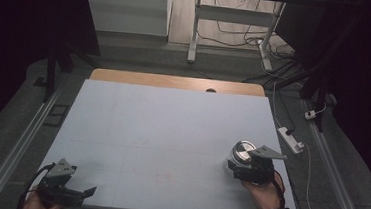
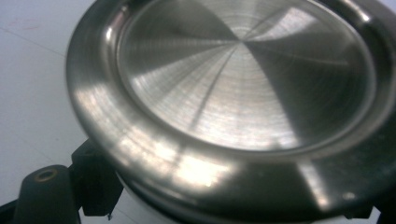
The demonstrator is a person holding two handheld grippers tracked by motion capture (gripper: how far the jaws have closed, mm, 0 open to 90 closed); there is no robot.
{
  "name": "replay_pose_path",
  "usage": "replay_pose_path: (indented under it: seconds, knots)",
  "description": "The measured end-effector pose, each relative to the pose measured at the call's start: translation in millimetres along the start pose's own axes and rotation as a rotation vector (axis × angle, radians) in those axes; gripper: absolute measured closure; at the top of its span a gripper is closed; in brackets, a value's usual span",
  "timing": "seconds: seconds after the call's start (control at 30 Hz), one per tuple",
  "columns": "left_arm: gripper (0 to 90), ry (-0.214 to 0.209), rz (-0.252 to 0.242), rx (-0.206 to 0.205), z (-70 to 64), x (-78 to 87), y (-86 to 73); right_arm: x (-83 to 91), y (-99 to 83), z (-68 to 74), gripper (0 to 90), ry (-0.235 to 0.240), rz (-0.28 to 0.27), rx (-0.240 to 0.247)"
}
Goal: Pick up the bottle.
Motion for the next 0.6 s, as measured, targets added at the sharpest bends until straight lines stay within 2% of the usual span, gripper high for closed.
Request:
replay_pose_path:
  seconds: [0.4, 0.6]
  knots:
    - [0.0, 0.001, 0.000, 0.004, 0.8, 0.2, 0.0, 5.0, 19.4, 29.9, 15.3, 0.077, -0.050, 0.080]
    - [0.0, -0.002, -0.003, 0.006, 1.0, 0.5, -0.1, 2.3, 28.8, 46.3, 15.3, 0.137, -0.062, 0.091]
Point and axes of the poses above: each handheld gripper's, and its own axes: x roughly backward along the jaws, y roughly out of its top, z roughly to its left, the point moved 3 cm from there along -x, roughly forward along the jaws, and after that the axes turned 11 degrees about -y, right-handed, at the moved point
